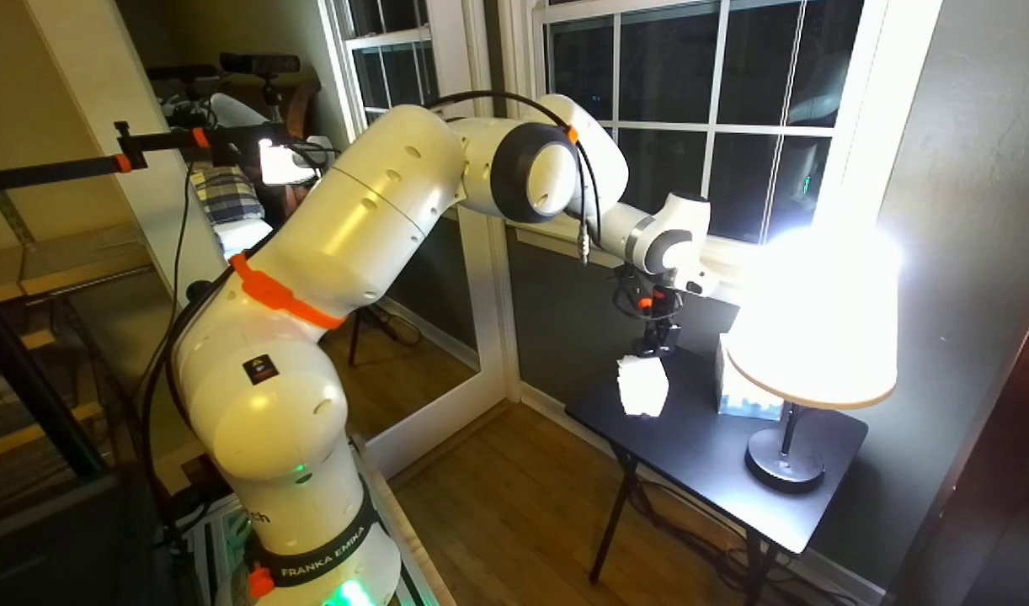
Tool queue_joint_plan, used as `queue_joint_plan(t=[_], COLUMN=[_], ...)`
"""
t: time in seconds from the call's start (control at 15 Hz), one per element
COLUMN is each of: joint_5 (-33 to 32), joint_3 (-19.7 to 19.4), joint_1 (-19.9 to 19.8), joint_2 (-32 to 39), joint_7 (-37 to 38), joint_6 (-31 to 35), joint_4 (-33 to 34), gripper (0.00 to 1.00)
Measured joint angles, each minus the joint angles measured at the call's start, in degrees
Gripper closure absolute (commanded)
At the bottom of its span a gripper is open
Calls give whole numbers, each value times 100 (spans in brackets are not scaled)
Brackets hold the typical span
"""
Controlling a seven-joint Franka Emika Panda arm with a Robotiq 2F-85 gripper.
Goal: Move the box to the right, then move the black object backwards
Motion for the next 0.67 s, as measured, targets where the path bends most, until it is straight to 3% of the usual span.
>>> queue_joint_plan(t=[0.67], joint_5=[591], joint_3=[-160], joint_1=[22], joint_2=[882], joint_7=[2558], joint_6=[-257], joint_4=[1323], gripper=[58])
